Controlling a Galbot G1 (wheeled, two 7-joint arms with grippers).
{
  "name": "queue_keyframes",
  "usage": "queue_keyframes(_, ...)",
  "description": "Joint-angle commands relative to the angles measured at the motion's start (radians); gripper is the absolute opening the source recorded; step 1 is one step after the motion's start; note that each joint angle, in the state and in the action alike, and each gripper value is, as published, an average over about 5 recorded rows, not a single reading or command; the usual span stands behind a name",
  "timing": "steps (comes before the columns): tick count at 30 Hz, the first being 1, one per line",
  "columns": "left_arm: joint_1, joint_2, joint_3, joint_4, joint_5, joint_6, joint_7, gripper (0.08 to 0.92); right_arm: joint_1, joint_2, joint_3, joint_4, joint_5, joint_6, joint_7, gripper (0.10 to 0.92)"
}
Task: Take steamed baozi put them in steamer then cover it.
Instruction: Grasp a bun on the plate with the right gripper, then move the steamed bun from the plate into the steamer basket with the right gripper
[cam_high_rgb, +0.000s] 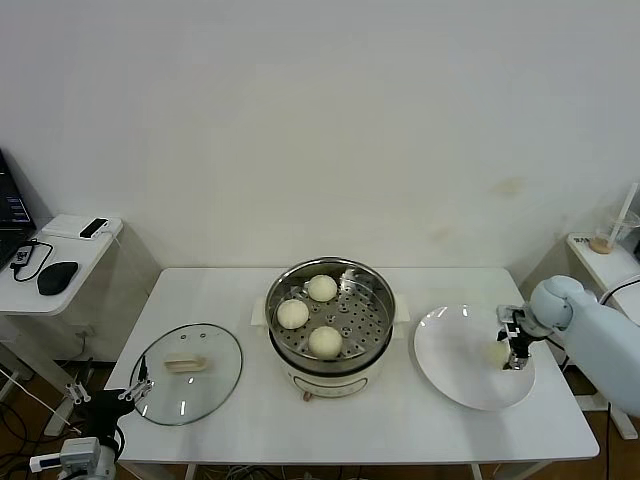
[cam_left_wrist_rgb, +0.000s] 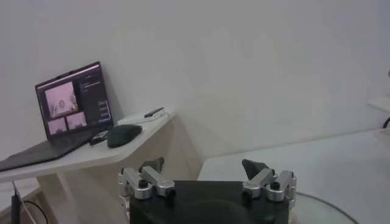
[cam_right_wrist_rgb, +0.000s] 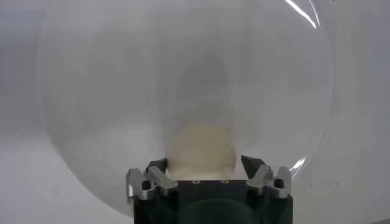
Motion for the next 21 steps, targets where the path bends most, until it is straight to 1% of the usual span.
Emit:
queue_keyframes(1,0.002,-0.001,-0.001,-0.002,-0.001,-0.001,0.000,0.823,0.000,0.007,0.002,-0.011,-0.004,-0.001,-0.001,0.631)
queue_keyframes(3,0.003,-0.002,-0.001,-0.003,-0.001,-0.001,-0.001,0.823,0.003,-0.002,0.000,-0.001,-0.001,-0.003,-0.007,0.605)
queue_keyframes(9,0.004,-0.003,-0.001,-0.007,0.000,-0.001,-0.001,0.823,0.067,-0.066,-0.045,0.081,0.044,-0.017,-0.034,0.594)
queue_keyframes(15,0.004,-0.001,-0.001,-0.014,-0.001,-0.001,-0.001,0.823,0.242,-0.148,-0.193,0.199,0.158,-0.062,-0.052,0.594)
queue_keyframes(21,0.002,0.003,0.001,-0.018,-0.001,0.000,-0.001,0.823,0.467,-0.172,-0.369,0.321,0.307,-0.120,-0.045,0.596)
